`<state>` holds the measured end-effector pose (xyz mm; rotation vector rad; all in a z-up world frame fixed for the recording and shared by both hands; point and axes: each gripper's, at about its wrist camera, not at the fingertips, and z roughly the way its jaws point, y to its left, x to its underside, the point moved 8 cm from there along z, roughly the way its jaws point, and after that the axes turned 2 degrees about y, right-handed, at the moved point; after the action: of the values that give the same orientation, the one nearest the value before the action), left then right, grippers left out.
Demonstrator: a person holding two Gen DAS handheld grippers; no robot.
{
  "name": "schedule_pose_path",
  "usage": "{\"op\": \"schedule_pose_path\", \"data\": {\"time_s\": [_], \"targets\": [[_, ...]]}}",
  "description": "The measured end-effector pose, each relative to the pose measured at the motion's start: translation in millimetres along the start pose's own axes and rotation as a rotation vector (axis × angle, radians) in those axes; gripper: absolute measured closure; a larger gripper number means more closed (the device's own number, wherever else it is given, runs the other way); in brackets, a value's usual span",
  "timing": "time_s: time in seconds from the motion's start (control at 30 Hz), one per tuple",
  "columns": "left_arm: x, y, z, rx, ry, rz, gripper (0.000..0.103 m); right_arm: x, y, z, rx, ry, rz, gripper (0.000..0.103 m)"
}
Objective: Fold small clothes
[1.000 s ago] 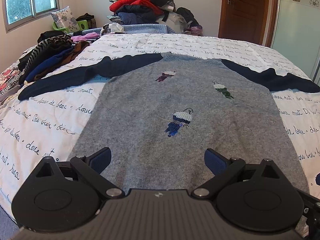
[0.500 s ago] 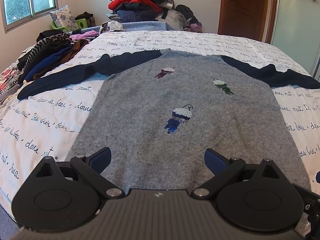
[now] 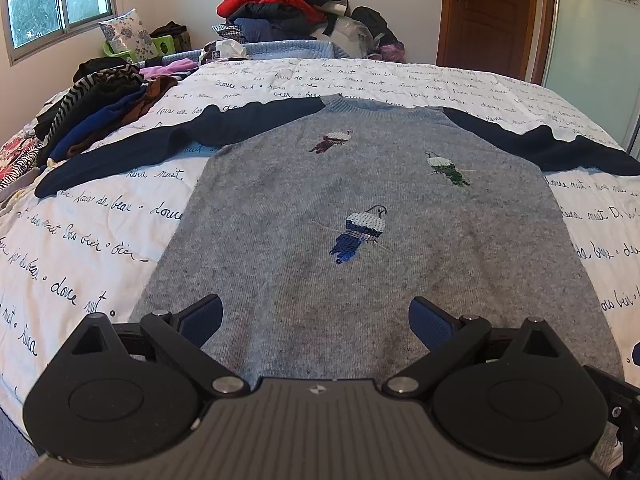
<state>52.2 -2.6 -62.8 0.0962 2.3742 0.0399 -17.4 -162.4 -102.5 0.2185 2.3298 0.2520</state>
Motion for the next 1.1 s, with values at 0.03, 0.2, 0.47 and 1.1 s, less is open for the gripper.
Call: {"op": "schedule_pose_path", "data": {"time_s": [0.03,0.2,0.47,1.1], "targets": [[0,0,0,0.0,0.0,0.0,0.005,0,0,0,0.0,0.0,0.0,0.0],[1,0,0,0.001,0.0,0.001,0.005,1,0,1,-0.003,0.003,0.001,0.0],[2,0,0,0.0,0.002,0.001,0.005,1,0,1,-0.003,0.005,0.003,0.0],[-7,-8,9,0.0,0.012,0.017,0.005,-9,-18,5,-0.011,-0.003,0.031,0.0]]}}
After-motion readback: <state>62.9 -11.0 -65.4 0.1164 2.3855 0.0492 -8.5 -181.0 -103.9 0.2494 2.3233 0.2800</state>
